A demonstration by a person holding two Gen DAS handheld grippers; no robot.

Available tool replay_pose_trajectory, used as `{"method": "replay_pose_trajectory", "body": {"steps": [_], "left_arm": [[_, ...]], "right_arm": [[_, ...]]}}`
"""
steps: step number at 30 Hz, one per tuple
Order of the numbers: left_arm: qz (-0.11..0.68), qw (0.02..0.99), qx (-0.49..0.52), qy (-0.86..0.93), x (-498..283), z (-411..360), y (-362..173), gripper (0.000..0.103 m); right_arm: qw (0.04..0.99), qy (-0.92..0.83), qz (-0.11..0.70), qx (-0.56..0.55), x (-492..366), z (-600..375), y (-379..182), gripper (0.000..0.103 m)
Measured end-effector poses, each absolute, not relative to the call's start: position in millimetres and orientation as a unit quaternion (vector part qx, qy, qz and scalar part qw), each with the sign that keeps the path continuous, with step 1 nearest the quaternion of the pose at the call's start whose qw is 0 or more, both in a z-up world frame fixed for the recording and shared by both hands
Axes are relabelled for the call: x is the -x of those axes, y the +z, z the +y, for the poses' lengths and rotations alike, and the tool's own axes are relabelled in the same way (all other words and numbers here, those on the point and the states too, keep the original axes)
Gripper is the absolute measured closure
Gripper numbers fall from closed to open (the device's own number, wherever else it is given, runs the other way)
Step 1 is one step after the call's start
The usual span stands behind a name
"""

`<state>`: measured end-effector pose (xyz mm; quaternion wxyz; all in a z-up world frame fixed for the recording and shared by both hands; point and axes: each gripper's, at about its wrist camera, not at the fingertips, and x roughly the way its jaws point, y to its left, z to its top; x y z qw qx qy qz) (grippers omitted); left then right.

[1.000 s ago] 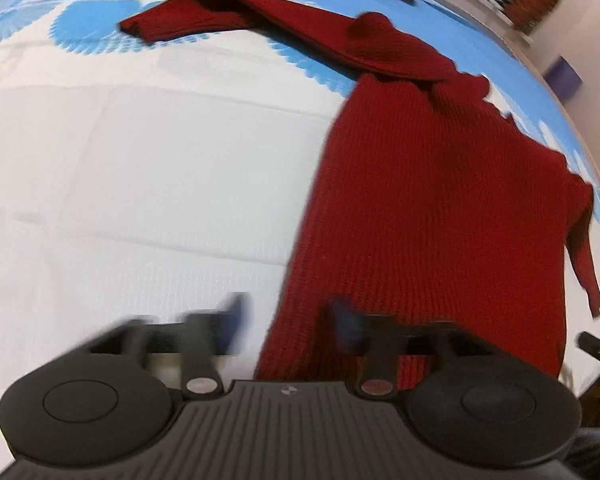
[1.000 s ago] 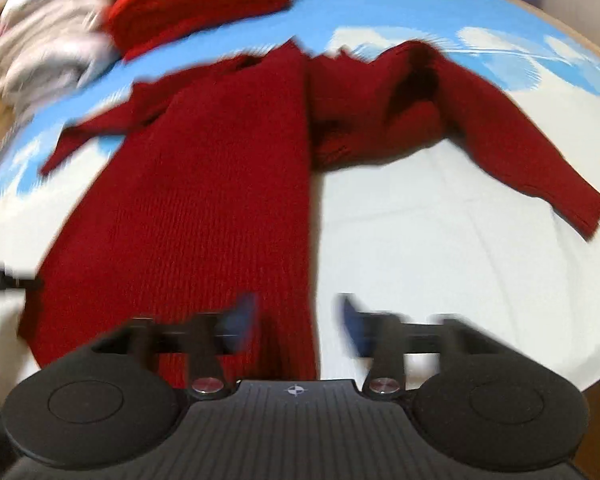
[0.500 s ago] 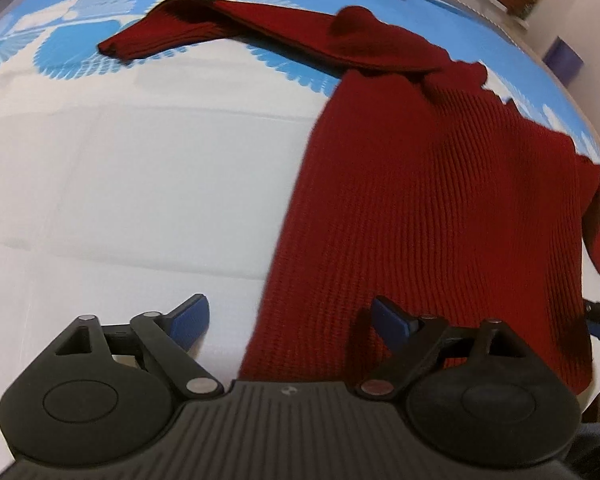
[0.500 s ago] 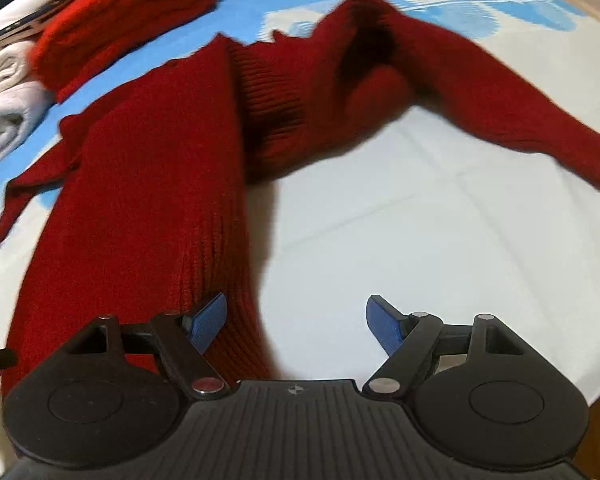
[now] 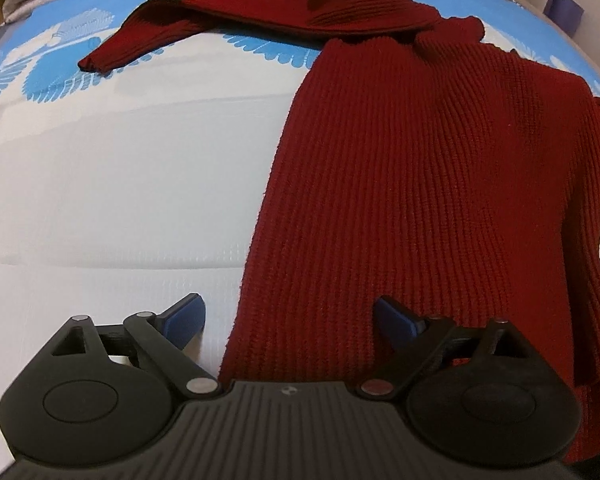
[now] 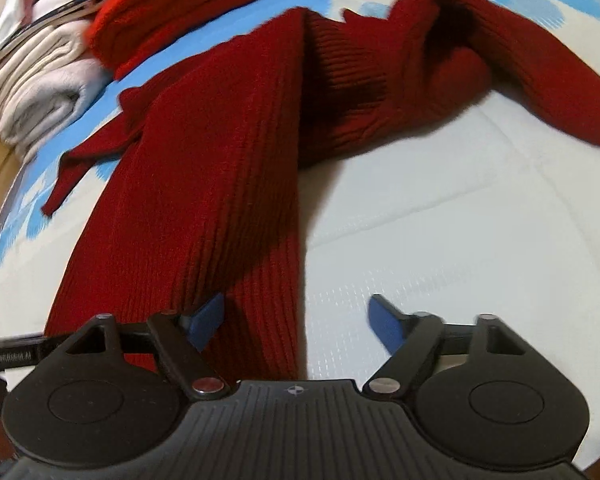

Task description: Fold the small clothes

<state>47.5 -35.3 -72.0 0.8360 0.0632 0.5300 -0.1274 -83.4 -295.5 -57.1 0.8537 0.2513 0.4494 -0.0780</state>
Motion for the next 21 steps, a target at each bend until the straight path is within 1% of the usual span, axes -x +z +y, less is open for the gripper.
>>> {"method": "replay_pose_trajectory", "body": {"steps": [1, 2, 5, 7, 11, 12, 13, 16, 18, 19, 20, 21], "left_arm": [[0.534, 0.834, -0.063, -0.122, -48.4, -35.0, -72.7, 0.003], [0.537, 0.833, -0.060, -0.118, -49.3, -34.3, -73.3, 0.002], [0.538, 0.833, -0.060, -0.116, -49.4, -34.0, -72.8, 0.002], [0.535, 0.834, -0.064, -0.116, -48.1, -35.1, -72.5, 0.002], [0.537, 0.833, -0.062, -0.117, -48.5, -33.9, -72.6, 0.001], [0.538, 0.833, -0.062, -0.115, -48.7, -33.1, -72.8, 0.001], [0.538, 0.833, -0.062, -0.114, -48.9, -32.4, -72.9, 0.000], [0.541, 0.831, -0.063, -0.114, -50.1, -30.8, -72.9, 0.000], [0.542, 0.831, -0.062, -0.112, -50.4, -30.4, -73.0, 0.000], [0.541, 0.831, -0.063, -0.111, -50.0, -30.9, -73.1, 0.000], [0.539, 0.832, -0.065, -0.110, -49.3, -31.6, -73.4, 0.000], [0.537, 0.834, -0.067, -0.109, -48.6, -32.5, -73.7, 0.000]], "right_arm": [[0.854, -0.068, 0.449, -0.256, 86.2, -295.1, -55.7, 0.084], [0.856, -0.070, 0.449, -0.246, 85.8, -292.3, -54.7, 0.091], [0.868, -0.071, 0.447, -0.206, 83.0, -282.1, -52.0, 0.094], [0.869, -0.079, 0.444, -0.204, 83.1, -284.2, -50.1, 0.096], [0.849, -0.161, 0.442, -0.243, 95.5, -304.6, -49.6, 0.097], [0.835, -0.196, 0.451, -0.245, 102.1, -310.4, -52.6, 0.103], [0.827, -0.235, 0.456, -0.229, 108.9, -316.1, -53.7, 0.103], [0.826, -0.278, 0.437, -0.222, 117.8, -330.1, -47.4, 0.103], [0.826, -0.254, 0.414, -0.286, 123.5, -344.6, -47.1, 0.098], [0.826, -0.238, 0.403, -0.315, 124.0, -349.0, -46.7, 0.098], [0.826, -0.227, 0.394, -0.334, 122.8, -351.0, -45.7, 0.087], [0.827, -0.223, 0.389, -0.338, 122.6, -351.4, -45.0, 0.063]]}}
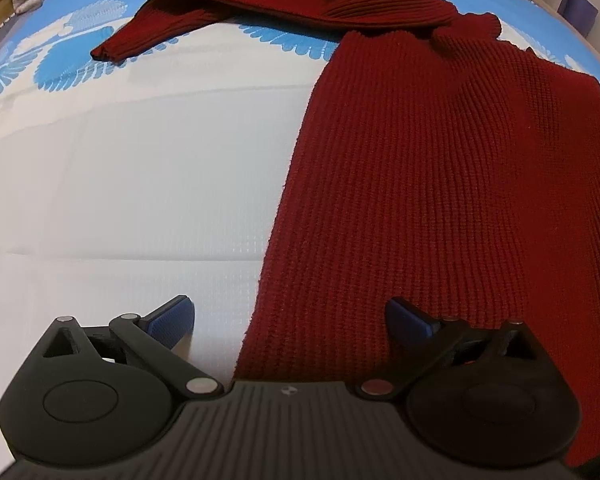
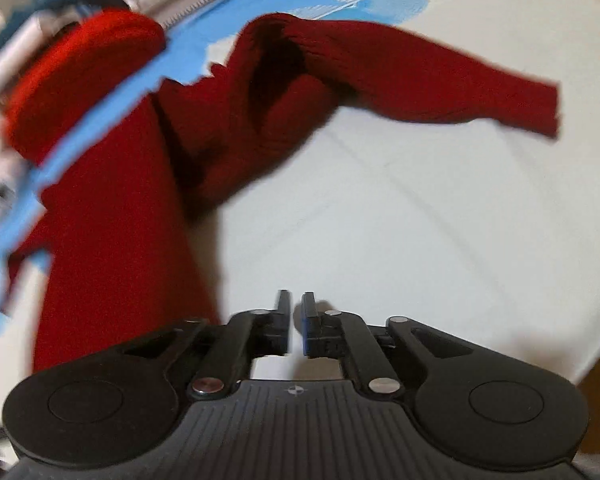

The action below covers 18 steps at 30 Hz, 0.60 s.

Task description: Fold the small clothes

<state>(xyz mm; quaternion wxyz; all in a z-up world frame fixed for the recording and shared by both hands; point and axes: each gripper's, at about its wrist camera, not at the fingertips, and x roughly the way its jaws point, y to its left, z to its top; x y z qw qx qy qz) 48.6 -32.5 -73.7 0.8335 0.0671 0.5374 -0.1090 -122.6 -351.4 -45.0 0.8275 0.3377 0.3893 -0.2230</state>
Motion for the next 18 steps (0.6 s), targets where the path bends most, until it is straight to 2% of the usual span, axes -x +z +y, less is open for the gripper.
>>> {"method": "replay_pose_trajectory", "body": {"steps": [2, 10, 18], "left_arm": [[0.535, 0.835, -0.068, -0.108, -47.8, -33.8, -73.8, 0.000], [0.535, 0.835, -0.066, -0.108, -47.2, -33.4, -73.3, 0.000], [0.539, 0.833, -0.065, -0.107, -48.8, -32.6, -73.6, 0.000]], "right_arm": [[0.831, -0.222, 0.386, -0.334, 119.0, -347.6, -44.9, 0.038], [0.849, -0.189, 0.431, -0.241, 88.2, -310.8, -53.3, 0.036], [0.852, -0.193, 0.436, -0.216, 81.2, -303.3, -54.9, 0.029]]}}
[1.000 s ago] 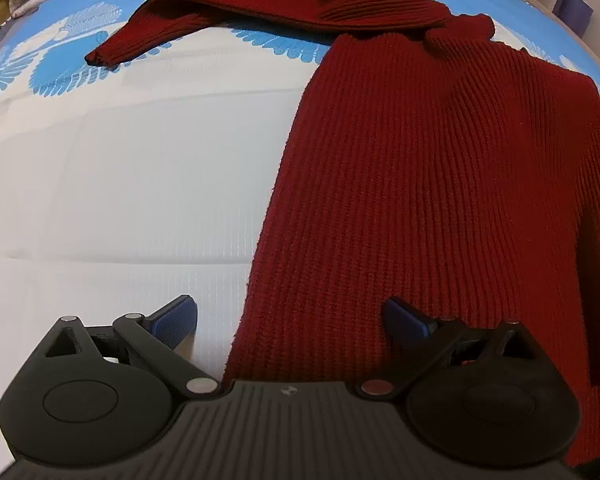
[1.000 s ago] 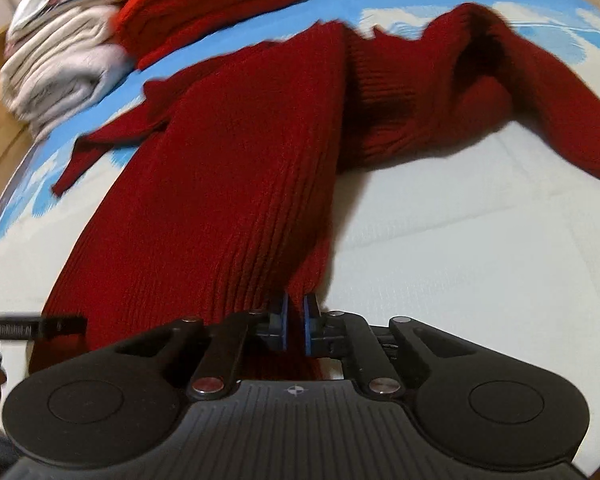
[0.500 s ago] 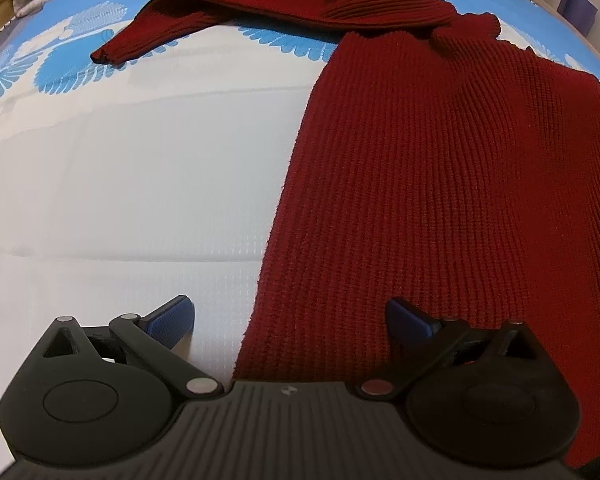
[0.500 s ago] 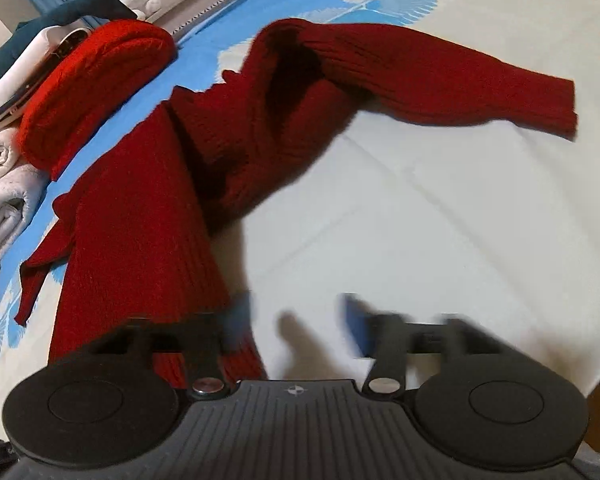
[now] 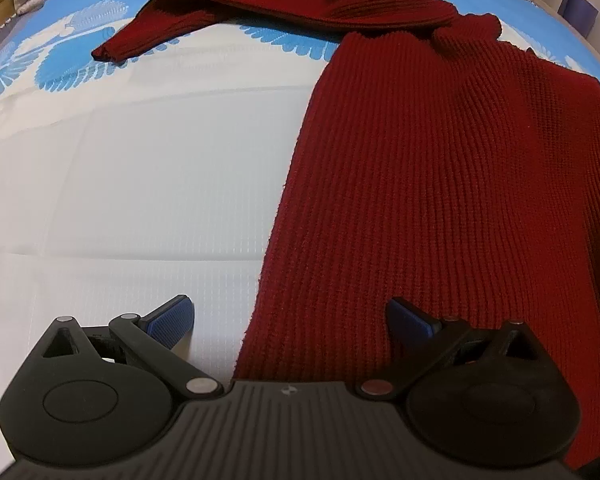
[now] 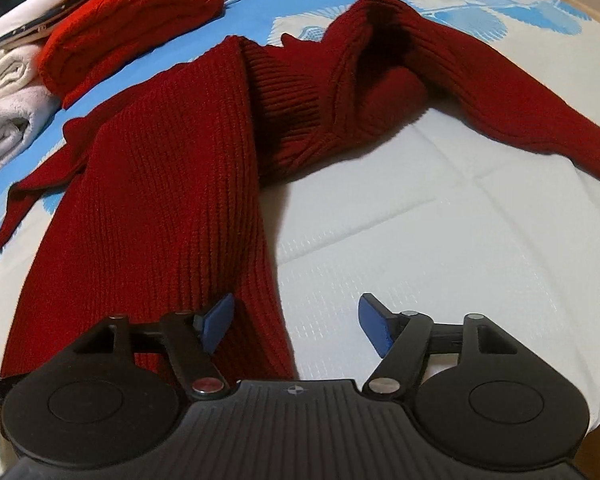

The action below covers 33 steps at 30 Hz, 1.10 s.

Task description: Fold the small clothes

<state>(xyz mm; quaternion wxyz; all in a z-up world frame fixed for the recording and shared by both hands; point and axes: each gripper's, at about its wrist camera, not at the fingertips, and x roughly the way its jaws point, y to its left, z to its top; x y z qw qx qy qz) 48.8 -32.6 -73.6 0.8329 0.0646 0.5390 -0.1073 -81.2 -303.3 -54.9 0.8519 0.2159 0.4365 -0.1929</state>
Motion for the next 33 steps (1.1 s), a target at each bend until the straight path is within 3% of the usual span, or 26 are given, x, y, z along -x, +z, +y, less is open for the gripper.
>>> {"method": "replay_pose_trajectory", "body": {"steps": [8, 13, 17, 20, 22, 23, 24, 25, 26, 32, 33], "left_arm": [[0.545, 0.830, -0.065, -0.101, -53.2, -35.9, -74.0, 0.000], [0.543, 0.831, -0.065, -0.100, -52.3, -34.8, -73.6, 0.000], [0.537, 0.835, -0.067, -0.102, -50.2, -34.0, -73.4, 0.000], [0.536, 0.836, -0.064, -0.101, -48.7, -33.7, -73.3, 0.000], [0.536, 0.835, -0.063, -0.102, -49.1, -33.1, -73.1, 0.000], [0.536, 0.836, -0.063, -0.102, -49.0, -33.3, -72.7, 0.000], [0.534, 0.837, -0.064, -0.102, -48.7, -33.9, -72.4, 0.000], [0.533, 0.838, -0.065, -0.101, -48.3, -34.6, -72.3, 0.000], [0.533, 0.838, -0.065, -0.099, -48.0, -34.9, -72.1, 0.000], [0.535, 0.837, -0.063, -0.101, -48.9, -33.7, -71.6, 0.000], [0.534, 0.837, -0.063, -0.102, -49.0, -33.2, -71.7, 0.000]], "right_arm": [[0.849, -0.217, 0.440, -0.199, 69.2, -295.4, -58.4, 0.017], [0.844, -0.224, 0.437, -0.213, 64.3, -295.5, -57.3, 0.018], [0.853, -0.198, 0.441, -0.199, 61.0, -288.7, -55.3, 0.031], [0.850, -0.191, 0.442, -0.212, 62.1, -293.0, -55.6, 0.034], [0.854, -0.175, 0.446, -0.202, 62.1, -291.2, -55.1, 0.048], [0.858, -0.160, 0.448, -0.194, 61.9, -289.7, -54.8, 0.069], [0.861, -0.149, 0.447, -0.193, 62.2, -288.6, -53.6, 0.082], [0.863, -0.152, 0.445, -0.185, 62.8, -286.7, -52.0, 0.085], [0.865, -0.154, 0.445, -0.173, 62.9, -284.2, -51.7, 0.094], [0.852, -0.224, 0.435, -0.188, 69.0, -299.8, -51.3, 0.096], [0.843, -0.265, 0.434, -0.173, 70.4, -303.2, -52.2, 0.103]]}}
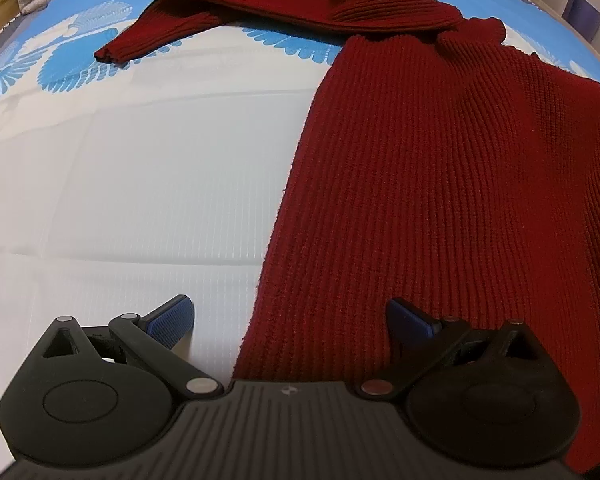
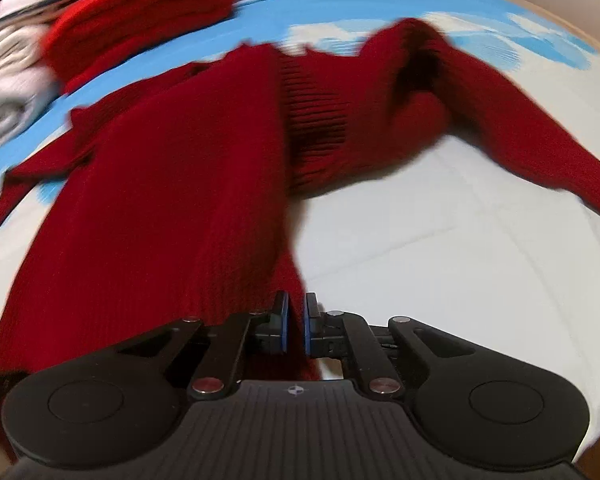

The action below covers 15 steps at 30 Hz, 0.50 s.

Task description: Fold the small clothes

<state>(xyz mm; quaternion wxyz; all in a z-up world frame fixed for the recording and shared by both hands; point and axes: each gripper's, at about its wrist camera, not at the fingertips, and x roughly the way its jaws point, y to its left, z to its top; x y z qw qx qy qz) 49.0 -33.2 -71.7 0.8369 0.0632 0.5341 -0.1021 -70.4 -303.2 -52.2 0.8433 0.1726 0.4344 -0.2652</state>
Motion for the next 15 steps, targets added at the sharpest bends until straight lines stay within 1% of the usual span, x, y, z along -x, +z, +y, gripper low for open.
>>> {"method": "replay_pose_trajectory", "body": {"steps": [1, 2, 4, 6, 7, 8, 9, 11, 13, 15], "left_arm": [[0.533, 0.837, -0.064, -0.102, -48.6, -33.1, -71.6, 0.000], [0.533, 0.838, -0.064, -0.102, -48.5, -32.8, -71.6, 0.000], [0.532, 0.838, -0.065, -0.103, -48.1, -32.8, -71.3, 0.000], [0.534, 0.837, -0.064, -0.103, -48.8, -32.6, -71.5, 0.000], [0.534, 0.837, -0.063, -0.102, -49.2, -32.9, -71.5, 0.000], [0.534, 0.837, -0.063, -0.102, -49.0, -33.3, -71.5, 0.000], [0.533, 0.838, -0.065, -0.101, -48.8, -33.8, -71.5, 0.000], [0.531, 0.839, -0.066, -0.100, -47.8, -34.6, -71.5, 0.000], [0.531, 0.839, -0.064, -0.101, -47.9, -34.1, -71.7, 0.000], [0.533, 0.838, -0.061, -0.102, -48.2, -33.2, -71.9, 0.000]], "right_arm": [[0.832, -0.306, 0.439, -0.147, 71.5, -307.0, -53.7, 0.103], [0.821, -0.328, 0.439, -0.160, 75.3, -316.3, -54.8, 0.103], [0.820, -0.314, 0.427, -0.219, 82.1, -330.0, -54.4, 0.103], [0.826, -0.301, 0.410, -0.242, 86.2, -333.5, -52.5, 0.100], [0.829, -0.293, 0.403, -0.254, 86.0, -333.4, -50.6, 0.099], [0.831, -0.280, 0.397, -0.269, 86.8, -334.5, -49.4, 0.088], [0.833, -0.269, 0.389, -0.288, 87.4, -336.7, -47.4, 0.064], [0.839, -0.253, 0.365, -0.314, 89.3, -334.6, -43.9, 0.038], [0.846, -0.234, 0.369, -0.306, 87.2, -328.9, -42.8, 0.036], [0.844, -0.226, 0.395, -0.282, 81.4, -320.3, -48.5, 0.034]]}}
